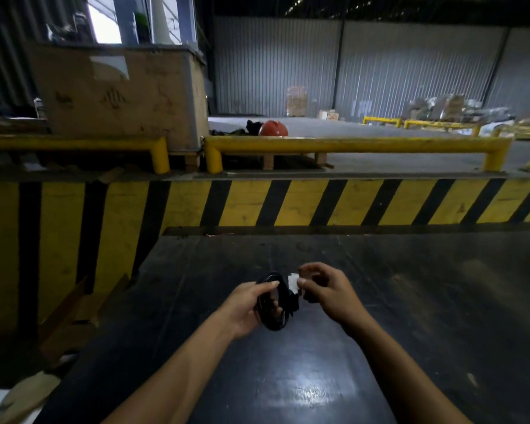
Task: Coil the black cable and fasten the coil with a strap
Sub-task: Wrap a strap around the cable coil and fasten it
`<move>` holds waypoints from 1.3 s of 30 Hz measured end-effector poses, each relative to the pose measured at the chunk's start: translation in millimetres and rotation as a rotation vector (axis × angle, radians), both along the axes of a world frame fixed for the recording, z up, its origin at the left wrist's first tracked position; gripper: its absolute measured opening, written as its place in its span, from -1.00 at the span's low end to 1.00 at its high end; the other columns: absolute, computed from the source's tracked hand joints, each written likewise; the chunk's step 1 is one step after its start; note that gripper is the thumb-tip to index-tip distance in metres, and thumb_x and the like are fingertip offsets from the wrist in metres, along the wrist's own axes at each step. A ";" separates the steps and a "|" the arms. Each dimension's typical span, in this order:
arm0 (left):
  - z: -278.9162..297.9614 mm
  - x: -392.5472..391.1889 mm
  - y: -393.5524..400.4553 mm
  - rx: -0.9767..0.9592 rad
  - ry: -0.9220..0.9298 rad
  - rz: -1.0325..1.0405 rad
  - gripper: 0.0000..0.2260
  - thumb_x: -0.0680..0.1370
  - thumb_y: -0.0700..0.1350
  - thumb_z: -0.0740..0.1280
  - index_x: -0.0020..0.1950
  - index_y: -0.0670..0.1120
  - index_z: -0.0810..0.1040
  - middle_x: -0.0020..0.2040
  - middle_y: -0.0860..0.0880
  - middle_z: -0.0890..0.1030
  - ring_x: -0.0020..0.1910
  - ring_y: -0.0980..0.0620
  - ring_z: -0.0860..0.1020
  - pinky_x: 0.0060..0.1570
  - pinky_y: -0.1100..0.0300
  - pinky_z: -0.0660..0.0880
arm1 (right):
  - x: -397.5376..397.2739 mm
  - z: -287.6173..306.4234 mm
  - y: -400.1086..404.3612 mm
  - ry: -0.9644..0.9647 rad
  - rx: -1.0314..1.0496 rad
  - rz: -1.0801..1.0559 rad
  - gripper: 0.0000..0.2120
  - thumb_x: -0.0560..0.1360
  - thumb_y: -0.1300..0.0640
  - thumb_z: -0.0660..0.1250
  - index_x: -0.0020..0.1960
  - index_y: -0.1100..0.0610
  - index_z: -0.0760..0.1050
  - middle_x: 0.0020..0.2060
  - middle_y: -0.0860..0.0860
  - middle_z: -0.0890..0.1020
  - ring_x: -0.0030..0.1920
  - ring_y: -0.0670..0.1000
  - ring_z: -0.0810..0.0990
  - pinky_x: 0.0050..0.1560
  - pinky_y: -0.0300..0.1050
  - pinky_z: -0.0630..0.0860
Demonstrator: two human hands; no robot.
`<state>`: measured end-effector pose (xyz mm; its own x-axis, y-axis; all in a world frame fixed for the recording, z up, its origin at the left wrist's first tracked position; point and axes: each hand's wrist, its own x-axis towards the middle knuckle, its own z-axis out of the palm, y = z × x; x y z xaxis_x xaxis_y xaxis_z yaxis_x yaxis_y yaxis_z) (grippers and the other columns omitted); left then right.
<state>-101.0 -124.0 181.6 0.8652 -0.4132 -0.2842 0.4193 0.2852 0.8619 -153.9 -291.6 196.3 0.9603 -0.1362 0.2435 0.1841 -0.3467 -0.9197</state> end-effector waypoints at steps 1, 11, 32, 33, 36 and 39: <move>5.5 0.9 -0.2 -0.035 -0.031 -0.027 -0.94 0.51 -0.25 0.33 -0.15 -0.21 0.53 -0.37 -0.10 0.53 -0.45 0.03 0.51 -0.37 0.14 0.56 | 3.8 6.8 1.4 -0.027 0.006 -0.021 -0.88 0.50 0.23 0.34 0.00 0.06 0.53 -0.23 0.04 0.65 -0.31 -0.11 0.61 -0.36 -0.33 0.54; 41.3 3.6 -1.0 -0.085 -0.249 -0.266 -0.83 0.52 -0.22 0.32 0.08 -0.24 0.57 -0.26 -0.08 0.63 -0.42 0.10 0.54 -0.40 0.26 0.52 | 20.8 33.1 13.5 -0.207 -0.084 -0.162 -0.88 0.48 0.17 0.35 -0.11 -0.05 0.58 -0.22 -0.11 0.66 -0.18 -0.22 0.62 -0.17 -0.24 0.58; 70.0 7.7 1.1 0.130 -0.396 -0.427 -0.94 0.54 -0.21 0.31 -0.11 -0.18 0.54 -0.37 -0.02 0.51 -0.48 0.13 0.44 -0.36 0.27 0.42 | 0.4 74.2 -12.1 -0.369 -0.765 0.030 -0.88 0.44 0.15 0.42 -0.03 0.04 0.65 -0.03 -0.09 0.61 -0.11 -0.24 0.56 -0.13 -0.44 0.48; 71.5 5.9 -1.0 0.134 -0.405 -0.428 -0.94 0.54 -0.22 0.30 -0.11 -0.18 0.53 -0.37 -0.03 0.50 -0.48 0.13 0.43 -0.35 0.26 0.42 | -0.9 72.8 -12.0 -0.375 -0.771 0.011 -0.89 0.45 0.15 0.40 -0.03 0.05 0.64 -0.05 -0.08 0.61 -0.13 -0.20 0.56 -0.15 -0.40 0.49; 77.2 1.9 -10.3 0.138 -0.418 -0.425 -0.92 0.54 -0.25 0.29 -0.16 -0.16 0.50 -0.37 -0.05 0.47 -0.50 0.12 0.41 -0.35 0.22 0.41 | -2.7 66.6 -12.8 -0.395 -0.661 -0.062 -0.93 0.50 0.17 0.33 -0.07 0.11 0.60 -0.16 -0.04 0.59 -0.21 -0.14 0.55 -0.23 -0.32 0.49; 82.4 -2.8 -20.5 0.147 -0.412 -0.469 -0.92 0.54 -0.27 0.29 -0.17 -0.17 0.49 -0.38 -0.05 0.46 -0.53 0.13 0.41 -0.40 0.23 0.45 | -0.8 67.8 -22.5 -0.347 -0.328 -0.212 -0.84 0.55 0.18 0.25 -0.19 0.08 0.52 -0.36 -0.05 0.57 -0.37 -0.17 0.54 -0.37 -0.34 0.43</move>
